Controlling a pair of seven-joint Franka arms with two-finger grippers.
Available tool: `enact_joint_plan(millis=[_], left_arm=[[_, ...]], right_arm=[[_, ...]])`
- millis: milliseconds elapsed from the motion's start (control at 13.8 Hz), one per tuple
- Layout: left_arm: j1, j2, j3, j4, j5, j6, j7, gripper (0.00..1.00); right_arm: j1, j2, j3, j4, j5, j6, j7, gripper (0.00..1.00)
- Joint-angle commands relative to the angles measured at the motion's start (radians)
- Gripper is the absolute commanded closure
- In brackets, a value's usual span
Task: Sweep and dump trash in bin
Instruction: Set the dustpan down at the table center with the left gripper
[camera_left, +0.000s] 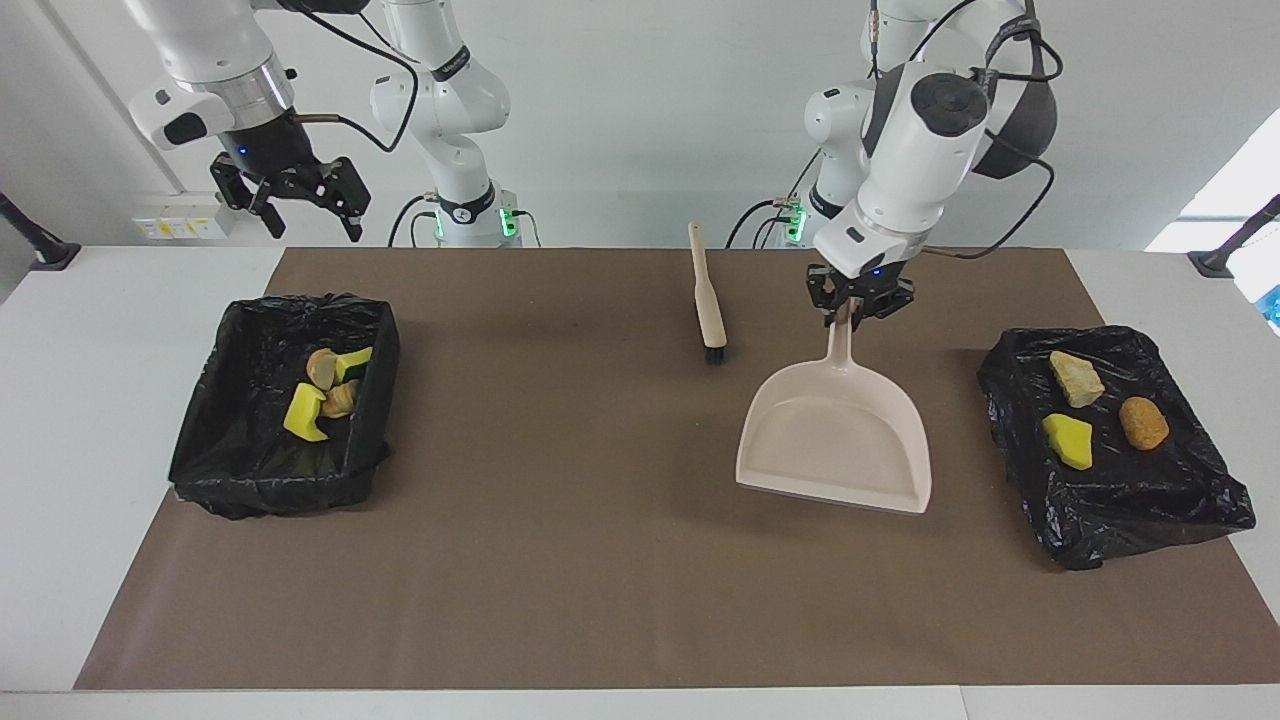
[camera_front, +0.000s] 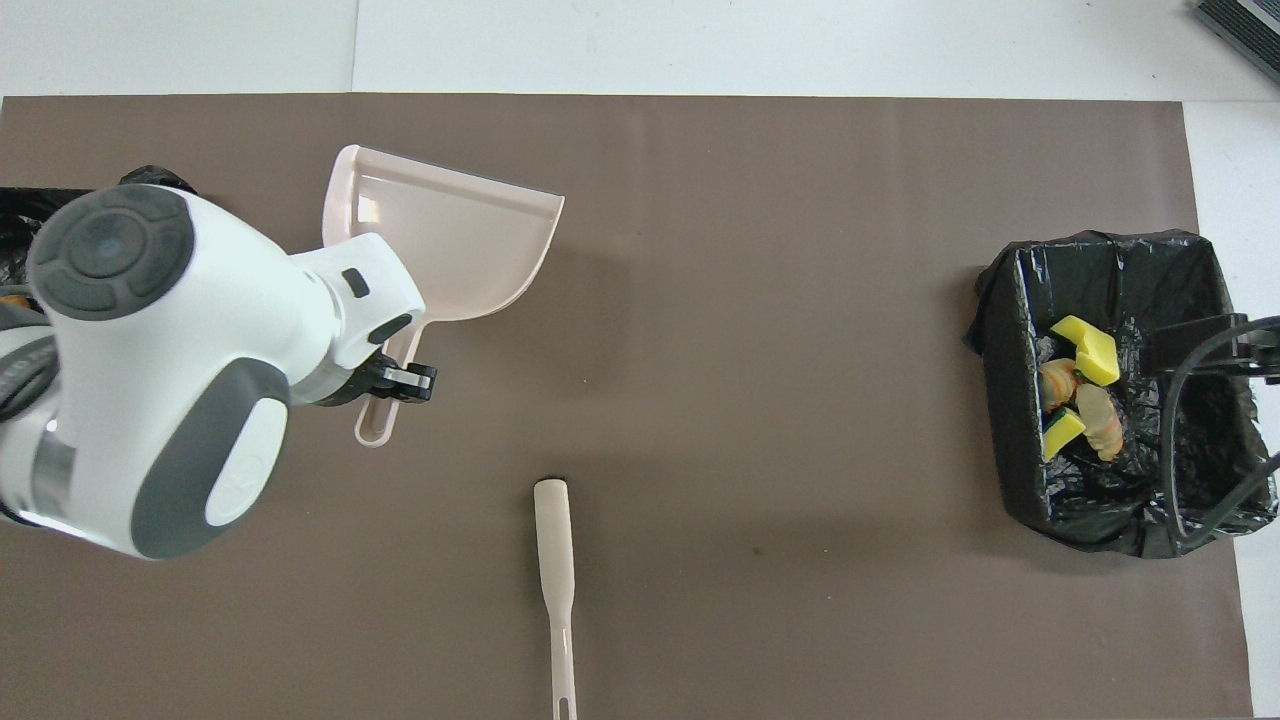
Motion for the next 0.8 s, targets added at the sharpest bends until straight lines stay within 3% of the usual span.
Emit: enact_joint_plan(millis=[0, 145, 361, 723], left_arm=[[-0.073, 0.084, -0.022, -0.015, -0.013, 0.105, -0.130, 1.00], [-0.130, 0.155, -0.024, -0.018, -0.011, 0.189, -0.241, 1.00], [-0.172, 0.193, -0.025, -0.035, -0.008, 0.236, -0.356, 1.00], [-0.197, 0.186, -0.037, -0.130, 0.020, 0.306, -0.317, 1.00]], right_arm=[[-0.004, -0.013, 0.001, -0.006, 0.007, -0.008, -0.001, 0.00], [-0.004, -0.013, 0.001, -0.006, 0.007, -0.008, 0.001, 0.00], [-0.004, -0.013, 0.001, -0.006, 0.007, -0.008, -0.001, 0.00], [-0.004, -0.013, 0.001, -0.006, 0.005, -0.008, -0.001, 0.00]])
